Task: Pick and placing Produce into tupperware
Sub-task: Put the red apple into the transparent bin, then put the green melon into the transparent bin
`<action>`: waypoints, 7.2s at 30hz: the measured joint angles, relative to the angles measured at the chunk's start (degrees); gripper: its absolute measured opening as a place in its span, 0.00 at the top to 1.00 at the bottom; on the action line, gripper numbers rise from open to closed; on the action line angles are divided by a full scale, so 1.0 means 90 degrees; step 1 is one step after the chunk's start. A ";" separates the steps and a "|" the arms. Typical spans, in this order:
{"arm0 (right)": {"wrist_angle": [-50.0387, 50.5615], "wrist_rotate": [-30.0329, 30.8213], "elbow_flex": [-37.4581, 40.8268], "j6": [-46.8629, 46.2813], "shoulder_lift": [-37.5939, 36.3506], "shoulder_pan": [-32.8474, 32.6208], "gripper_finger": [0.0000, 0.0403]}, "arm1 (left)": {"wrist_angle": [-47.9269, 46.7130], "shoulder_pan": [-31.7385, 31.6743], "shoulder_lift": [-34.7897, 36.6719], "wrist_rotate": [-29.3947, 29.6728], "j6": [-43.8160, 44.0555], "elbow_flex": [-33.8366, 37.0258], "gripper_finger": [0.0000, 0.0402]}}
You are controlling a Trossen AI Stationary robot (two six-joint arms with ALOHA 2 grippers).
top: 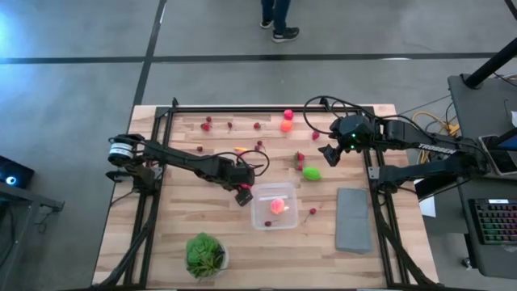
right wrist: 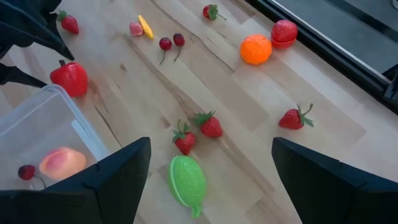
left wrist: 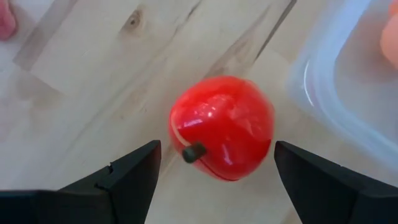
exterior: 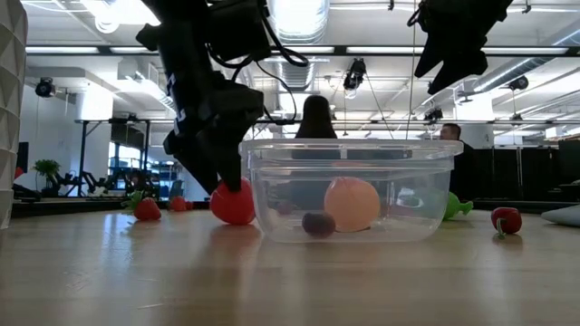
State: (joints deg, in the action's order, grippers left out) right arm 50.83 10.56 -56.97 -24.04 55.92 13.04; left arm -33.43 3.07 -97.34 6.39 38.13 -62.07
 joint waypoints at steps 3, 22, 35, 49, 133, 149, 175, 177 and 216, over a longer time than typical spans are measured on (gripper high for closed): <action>0.0000 0.0000 0.0000 -0.0064 0.0000 0.0000 0.19 | 0.0003 0.0000 0.0000 0.0194 -0.0170 0.0018 0.26; 0.0000 0.0001 0.0002 -0.0280 0.0000 0.0000 0.19 | 0.0063 0.0058 0.0000 0.0657 -0.2542 0.0018 0.26; 0.0001 0.0001 0.0002 -0.0287 0.0000 0.0000 0.19 | 0.0693 0.0058 0.0000 0.0618 -0.3609 0.0018 0.26; 0.0015 0.0001 0.0002 -0.0332 0.0000 0.0000 0.19 | 0.0827 0.0058 0.0000 0.0417 -0.3628 0.0323 0.26; 0.0014 0.0003 0.0005 -0.0330 0.0002 0.0000 0.19 | 0.1023 0.0050 0.1005 0.1226 -0.2594 0.0034 0.36; 0.0381 0.0001 0.0005 -0.0104 0.0002 -0.0002 0.19 | 0.2271 0.0728 0.0074 -0.0170 -0.0823 -0.0406 0.36; 0.0941 -0.0676 0.0479 0.1193 0.0089 -0.0044 0.19 | 0.0368 0.0729 0.0185 -0.0223 0.0034 -0.1000 0.17; 0.0851 -0.0874 0.0755 0.1460 0.0112 -0.0050 0.19 | -0.0028 0.0725 0.0373 0.0091 0.0028 -0.0990 0.17; -0.1979 -0.0434 0.1603 0.0551 0.3251 -0.0971 0.19 | -0.2246 0.0702 0.4091 0.2853 -0.0665 0.1398 0.17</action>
State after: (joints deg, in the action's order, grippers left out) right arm 33.02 6.66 -42.55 -19.08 85.18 4.29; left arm -53.64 9.39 -60.52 32.08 32.14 -49.49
